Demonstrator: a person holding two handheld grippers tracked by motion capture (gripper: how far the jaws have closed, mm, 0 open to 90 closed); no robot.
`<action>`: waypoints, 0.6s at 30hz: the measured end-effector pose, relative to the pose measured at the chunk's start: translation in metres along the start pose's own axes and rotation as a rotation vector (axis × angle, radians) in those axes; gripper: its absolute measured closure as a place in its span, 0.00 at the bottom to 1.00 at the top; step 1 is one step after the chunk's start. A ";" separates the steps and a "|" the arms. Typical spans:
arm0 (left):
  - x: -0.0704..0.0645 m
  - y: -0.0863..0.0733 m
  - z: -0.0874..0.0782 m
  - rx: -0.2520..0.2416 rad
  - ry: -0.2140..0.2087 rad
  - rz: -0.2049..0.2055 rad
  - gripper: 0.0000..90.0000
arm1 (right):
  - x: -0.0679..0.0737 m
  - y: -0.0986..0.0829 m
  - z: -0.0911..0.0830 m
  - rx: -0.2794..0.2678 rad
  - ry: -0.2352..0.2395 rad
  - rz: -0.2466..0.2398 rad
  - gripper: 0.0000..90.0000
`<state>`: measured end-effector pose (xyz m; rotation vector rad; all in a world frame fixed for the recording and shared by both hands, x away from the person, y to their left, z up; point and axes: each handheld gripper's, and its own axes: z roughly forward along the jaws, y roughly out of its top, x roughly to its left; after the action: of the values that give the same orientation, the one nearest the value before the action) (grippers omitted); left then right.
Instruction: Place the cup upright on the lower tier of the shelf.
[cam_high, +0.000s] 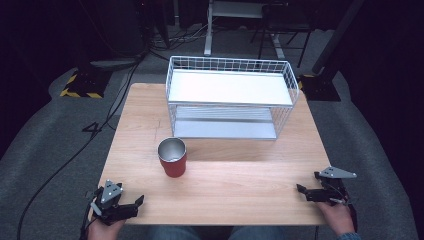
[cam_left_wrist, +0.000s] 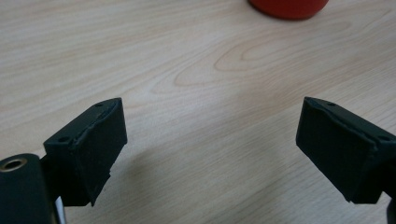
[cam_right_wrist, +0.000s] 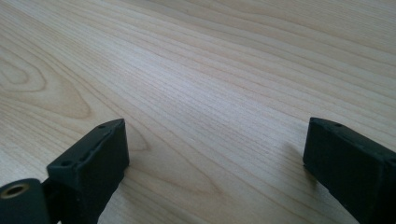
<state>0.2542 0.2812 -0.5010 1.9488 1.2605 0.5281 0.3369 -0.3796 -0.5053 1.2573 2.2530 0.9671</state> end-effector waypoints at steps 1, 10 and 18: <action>0.000 0.001 -0.002 -0.014 -0.004 0.004 0.11 | 0.000 0.000 0.000 0.000 0.000 0.000 0.08; -0.010 0.014 -0.009 -0.130 -0.061 -0.008 0.12 | 0.000 0.000 0.000 -0.003 0.007 -0.005 0.09; -0.020 0.025 -0.008 -0.248 -0.125 0.000 0.12 | 0.000 0.000 -0.001 -0.003 0.007 -0.006 0.10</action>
<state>0.2551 0.2600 -0.4754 1.7464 1.0638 0.5276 0.3362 -0.3795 -0.5050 1.2470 2.2582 0.9737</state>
